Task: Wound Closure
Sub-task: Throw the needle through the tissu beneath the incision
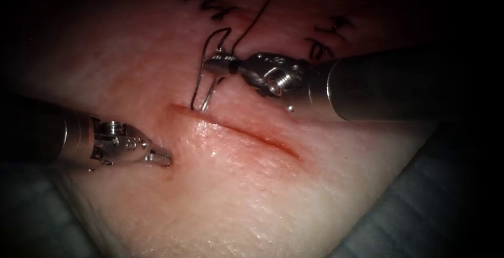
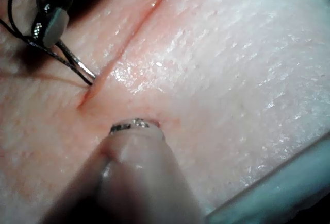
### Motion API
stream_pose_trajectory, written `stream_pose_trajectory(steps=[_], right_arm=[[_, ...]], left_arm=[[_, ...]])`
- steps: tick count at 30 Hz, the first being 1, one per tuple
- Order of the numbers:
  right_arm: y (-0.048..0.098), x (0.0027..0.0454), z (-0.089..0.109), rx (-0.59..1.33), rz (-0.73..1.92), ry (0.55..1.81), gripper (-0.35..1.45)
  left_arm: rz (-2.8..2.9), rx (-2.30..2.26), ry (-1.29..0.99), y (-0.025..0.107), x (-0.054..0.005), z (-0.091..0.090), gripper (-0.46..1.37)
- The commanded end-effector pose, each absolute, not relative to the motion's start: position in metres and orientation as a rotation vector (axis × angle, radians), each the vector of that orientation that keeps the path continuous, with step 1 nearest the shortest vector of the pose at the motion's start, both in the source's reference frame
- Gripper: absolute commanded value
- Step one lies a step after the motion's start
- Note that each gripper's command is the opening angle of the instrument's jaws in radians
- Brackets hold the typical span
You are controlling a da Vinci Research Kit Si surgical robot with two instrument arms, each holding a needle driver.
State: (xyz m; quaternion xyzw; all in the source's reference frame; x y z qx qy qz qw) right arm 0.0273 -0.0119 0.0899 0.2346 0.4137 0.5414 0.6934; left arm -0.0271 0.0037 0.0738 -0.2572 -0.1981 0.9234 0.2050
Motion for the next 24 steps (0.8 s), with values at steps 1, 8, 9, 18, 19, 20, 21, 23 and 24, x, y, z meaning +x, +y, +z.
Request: stream_pose_trajectory(steps=[1,8,9,18,19,20,21,23,24], right_arm=[[-0.0118,0.0276,0.0899,0.555,1.262,0.925,-0.35],[-0.0119,0.028,0.0898,0.75,1.448,0.947,-0.35],[-0.012,0.0281,0.0898,0.788,1.474,0.94,-0.35],[-0.013,0.0291,0.0898,0.984,1.696,0.863,-0.35],[-0.0132,0.0293,0.0898,1.003,1.711,0.856,-0.35],[-0.0134,0.0293,0.0898,1.01,1.713,0.855,-0.35],[-0.0135,0.0294,0.0898,1.021,1.718,0.853,-0.35],[-0.0138,0.0296,0.0898,1.04,1.734,0.857,-0.35],[-0.0139,0.0297,0.0898,1.051,1.747,0.855,-0.35]], left_arm=[[2.574,-0.717,-0.558,0.0036,-0.0271,0.0738,-0.2],[2.569,-0.716,-0.559,0.0036,-0.0272,0.0741,-0.22],[2.569,-0.717,-0.562,0.0036,-0.0272,0.0742,-0.21],[2.57,-0.717,-0.561,0.0036,-0.0271,0.0742,-0.22],[2.57,-0.717,-0.561,0.0035,-0.0271,0.0742,-0.22],[2.57,-0.717,-0.561,0.0035,-0.0271,0.0742,-0.22],[2.57,-0.717,-0.562,0.0035,-0.0271,0.0742,-0.22],[2.57,-0.717,-0.562,0.0035,-0.0271,0.0742,-0.22],[2.57,-0.717,-0.562,0.0036,-0.0271,0.0742,-0.22]])
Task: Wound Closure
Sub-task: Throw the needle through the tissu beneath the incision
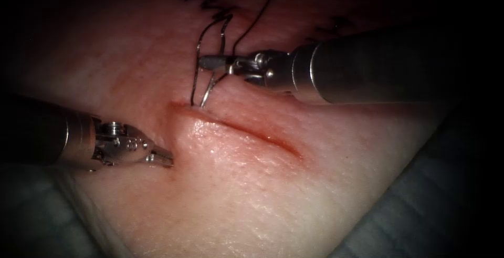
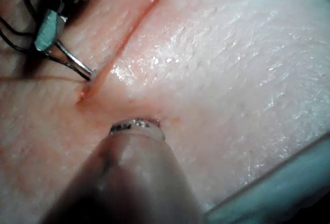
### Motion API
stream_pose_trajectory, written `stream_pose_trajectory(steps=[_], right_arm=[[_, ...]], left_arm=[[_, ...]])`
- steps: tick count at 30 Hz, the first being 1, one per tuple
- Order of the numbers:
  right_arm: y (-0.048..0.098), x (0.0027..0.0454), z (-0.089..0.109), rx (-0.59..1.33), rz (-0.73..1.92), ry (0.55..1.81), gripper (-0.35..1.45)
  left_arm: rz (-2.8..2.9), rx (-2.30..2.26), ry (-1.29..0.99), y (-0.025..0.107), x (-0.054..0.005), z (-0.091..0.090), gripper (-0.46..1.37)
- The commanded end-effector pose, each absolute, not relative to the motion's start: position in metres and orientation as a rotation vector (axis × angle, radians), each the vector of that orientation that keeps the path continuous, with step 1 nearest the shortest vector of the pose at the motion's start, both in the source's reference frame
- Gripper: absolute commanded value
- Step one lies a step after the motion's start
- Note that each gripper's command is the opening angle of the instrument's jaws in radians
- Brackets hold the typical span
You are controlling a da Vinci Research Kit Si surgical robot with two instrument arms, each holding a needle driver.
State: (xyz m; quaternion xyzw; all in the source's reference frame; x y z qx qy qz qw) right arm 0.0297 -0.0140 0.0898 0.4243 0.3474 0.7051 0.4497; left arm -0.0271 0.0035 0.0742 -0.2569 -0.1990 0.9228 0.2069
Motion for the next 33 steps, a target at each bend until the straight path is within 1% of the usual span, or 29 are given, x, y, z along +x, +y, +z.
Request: stream_pose_trajectory(steps=[1,7,18,33], right_arm=[[-0.0141,0.0297,0.0898,1.07,1.763,0.853,-0.35],[-0.015,0.0301,0.09,1.139,1.827,0.843,-0.35],[-0.017,0.0316,0.09,1.271,1.851,0.823,-0.35],[-0.0189,0.0327,0.0891,1.37,1.898,0.679,-0.35]], left_arm=[[2.57,-0.718,-0.562,0.0036,-0.0271,0.0742,-0.22],[2.571,-0.718,-0.562,0.0036,-0.0271,0.0743,-0.23],[2.572,-0.72,-0.563,0.0037,-0.0271,0.0745,-0.24],[2.578,-0.724,-0.564,0.0039,-0.0271,0.0746,-0.25]])
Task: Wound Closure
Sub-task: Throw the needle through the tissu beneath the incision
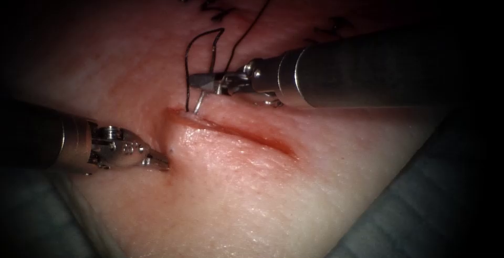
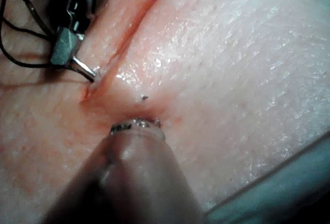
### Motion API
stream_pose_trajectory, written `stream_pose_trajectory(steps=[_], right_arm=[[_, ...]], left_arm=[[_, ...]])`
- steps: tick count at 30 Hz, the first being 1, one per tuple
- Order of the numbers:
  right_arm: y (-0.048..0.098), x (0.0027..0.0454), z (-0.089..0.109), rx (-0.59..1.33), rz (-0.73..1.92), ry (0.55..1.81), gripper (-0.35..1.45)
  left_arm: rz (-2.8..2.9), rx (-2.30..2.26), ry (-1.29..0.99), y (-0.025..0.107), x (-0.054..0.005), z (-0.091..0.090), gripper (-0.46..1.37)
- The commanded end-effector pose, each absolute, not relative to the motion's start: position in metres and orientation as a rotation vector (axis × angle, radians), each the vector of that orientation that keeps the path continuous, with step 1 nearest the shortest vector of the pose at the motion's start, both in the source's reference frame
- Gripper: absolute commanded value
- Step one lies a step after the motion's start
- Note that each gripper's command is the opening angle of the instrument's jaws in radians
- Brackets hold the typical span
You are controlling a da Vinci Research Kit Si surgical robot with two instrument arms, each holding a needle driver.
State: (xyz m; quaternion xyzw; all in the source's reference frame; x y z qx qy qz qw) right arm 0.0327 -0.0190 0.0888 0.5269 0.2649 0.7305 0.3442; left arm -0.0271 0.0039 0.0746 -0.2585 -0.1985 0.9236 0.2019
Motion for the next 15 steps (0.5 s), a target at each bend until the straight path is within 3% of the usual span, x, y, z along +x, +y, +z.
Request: stream_pose_trajectory(steps=[1,15], right_arm=[[-0.0191,0.0329,0.0891,1.382,1.899,0.67,-0.35],[-0.0215,0.0343,0.0891,1.474,1.909,0.629,-0.35]], left_arm=[[2.578,-0.724,-0.565,0.004,-0.0271,0.0746,-0.25],[2.581,-0.726,-0.566,0.0043,-0.0274,0.0746,-0.25]])
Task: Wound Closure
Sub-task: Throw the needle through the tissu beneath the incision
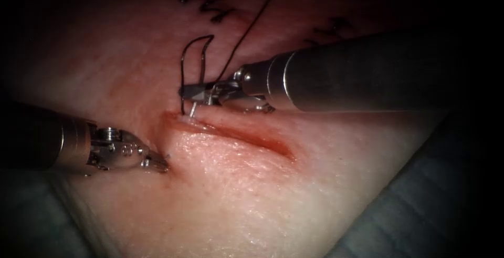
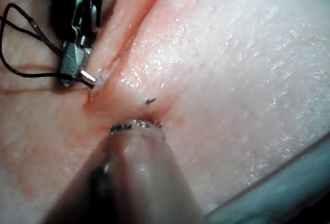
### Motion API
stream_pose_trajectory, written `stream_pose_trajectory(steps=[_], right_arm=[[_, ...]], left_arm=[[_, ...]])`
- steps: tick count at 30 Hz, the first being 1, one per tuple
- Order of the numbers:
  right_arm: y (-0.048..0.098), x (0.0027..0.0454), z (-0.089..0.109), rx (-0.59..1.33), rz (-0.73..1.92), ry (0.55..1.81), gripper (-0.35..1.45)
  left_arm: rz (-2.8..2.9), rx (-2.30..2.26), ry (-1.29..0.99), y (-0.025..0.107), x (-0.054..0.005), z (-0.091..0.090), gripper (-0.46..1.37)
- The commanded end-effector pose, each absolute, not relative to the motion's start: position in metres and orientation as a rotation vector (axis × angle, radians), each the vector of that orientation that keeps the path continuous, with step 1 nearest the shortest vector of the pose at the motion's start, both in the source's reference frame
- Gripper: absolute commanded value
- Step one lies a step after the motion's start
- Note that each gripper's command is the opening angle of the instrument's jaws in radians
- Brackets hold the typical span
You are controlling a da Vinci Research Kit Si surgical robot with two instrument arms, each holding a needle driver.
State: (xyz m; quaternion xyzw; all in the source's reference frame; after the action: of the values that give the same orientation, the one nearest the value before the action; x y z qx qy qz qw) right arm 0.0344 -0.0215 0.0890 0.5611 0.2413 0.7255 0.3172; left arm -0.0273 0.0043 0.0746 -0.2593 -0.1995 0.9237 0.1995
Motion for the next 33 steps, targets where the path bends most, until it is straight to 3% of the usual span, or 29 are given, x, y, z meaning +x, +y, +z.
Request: stream_pose_trajectory(steps=[1,26,33], right_arm=[[-0.0217,0.0344,0.089,1.479,1.912,0.631,-0.35],[-0.0262,0.0366,0.0867,1.467,1.918,0.55,-0.35],[-0.0235,0.0343,0.0871,1.247,1.775,0.836,-0.35]], left_arm=[[2.581,-0.726,-0.566,0.0044,-0.0274,0.0746,-0.25],[2.593,-0.734,-0.569,0.005,-0.0279,0.0746,-0.24],[2.593,-0.734,-0.569,0.0049,-0.0278,0.0745,-0.25]])
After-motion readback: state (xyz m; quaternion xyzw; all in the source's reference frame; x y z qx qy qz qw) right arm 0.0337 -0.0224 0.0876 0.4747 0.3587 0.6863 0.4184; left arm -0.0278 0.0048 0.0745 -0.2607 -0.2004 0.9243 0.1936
